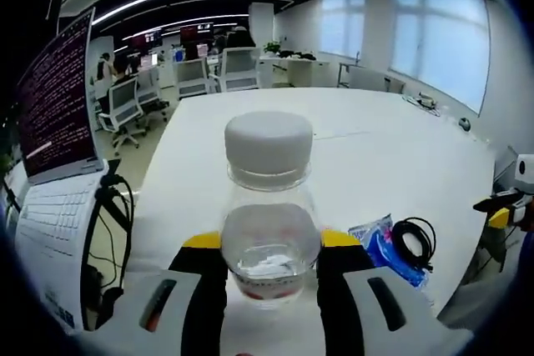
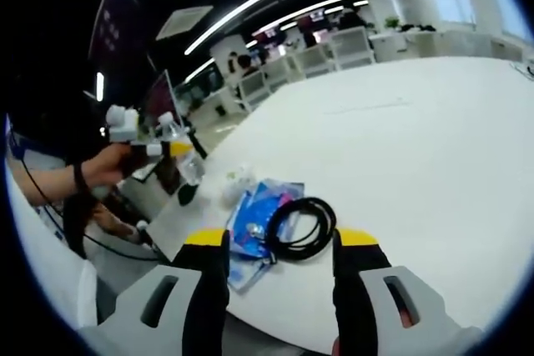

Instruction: Arrange the tabletop items into an orderly group along one side of the table until the central work area is clear of visible clutter.

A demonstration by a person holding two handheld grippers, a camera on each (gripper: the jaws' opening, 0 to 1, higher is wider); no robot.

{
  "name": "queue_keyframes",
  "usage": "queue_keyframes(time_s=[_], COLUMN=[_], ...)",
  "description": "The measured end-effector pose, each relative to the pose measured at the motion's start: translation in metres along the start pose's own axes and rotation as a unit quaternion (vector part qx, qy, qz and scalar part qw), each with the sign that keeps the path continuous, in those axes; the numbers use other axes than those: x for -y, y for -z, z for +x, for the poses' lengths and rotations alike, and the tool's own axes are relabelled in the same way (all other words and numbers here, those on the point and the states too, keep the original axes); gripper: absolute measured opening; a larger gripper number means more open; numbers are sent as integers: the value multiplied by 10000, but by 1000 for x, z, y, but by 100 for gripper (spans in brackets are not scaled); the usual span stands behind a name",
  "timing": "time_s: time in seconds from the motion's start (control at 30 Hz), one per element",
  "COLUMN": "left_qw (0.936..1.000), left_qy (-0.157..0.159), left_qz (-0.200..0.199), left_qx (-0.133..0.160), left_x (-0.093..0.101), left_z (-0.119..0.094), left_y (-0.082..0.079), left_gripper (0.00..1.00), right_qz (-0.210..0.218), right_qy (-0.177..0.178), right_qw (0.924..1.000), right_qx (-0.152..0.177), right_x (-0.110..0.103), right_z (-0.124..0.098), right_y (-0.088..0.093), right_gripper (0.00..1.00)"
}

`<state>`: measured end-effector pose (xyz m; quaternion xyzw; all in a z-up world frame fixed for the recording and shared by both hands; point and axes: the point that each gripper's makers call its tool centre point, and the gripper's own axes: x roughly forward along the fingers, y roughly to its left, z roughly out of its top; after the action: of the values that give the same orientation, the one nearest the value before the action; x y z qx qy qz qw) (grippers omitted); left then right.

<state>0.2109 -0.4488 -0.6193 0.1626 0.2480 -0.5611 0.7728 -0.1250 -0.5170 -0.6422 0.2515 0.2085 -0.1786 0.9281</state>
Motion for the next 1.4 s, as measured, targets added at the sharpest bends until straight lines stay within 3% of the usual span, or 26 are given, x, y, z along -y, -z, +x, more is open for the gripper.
queue_keyframes(time_s=[0.3,0.67,1.03,1.23,1.4], left_qw=[9999,9993,9992,9991,9987], left_qy=[-107,-233,-264,-258,-275], left_qz=[40,-272,-311,-349,-402], left_qx=[-61,-116,-17,-39,-179], left_x=[-8,-11,-10,-8,-3], left_z=[21,55,84,89,87], left_y=[-10,-10,-14,-5,18], left_gripper=[41,41,41,41,41], right_qz=[65,160,221,206,191], right_qy=[26,94,184,150,92], right_qw=[10000,9997,9994,9995,9997], right_qx=[64,-152,-180,-193,-124], right_x=[-1,4,14,13,11], right_z=[-6,-15,-22,-14,-9], right_y=[-2,17,12,4,-6], right_gripper=[48,47,47,47,47])
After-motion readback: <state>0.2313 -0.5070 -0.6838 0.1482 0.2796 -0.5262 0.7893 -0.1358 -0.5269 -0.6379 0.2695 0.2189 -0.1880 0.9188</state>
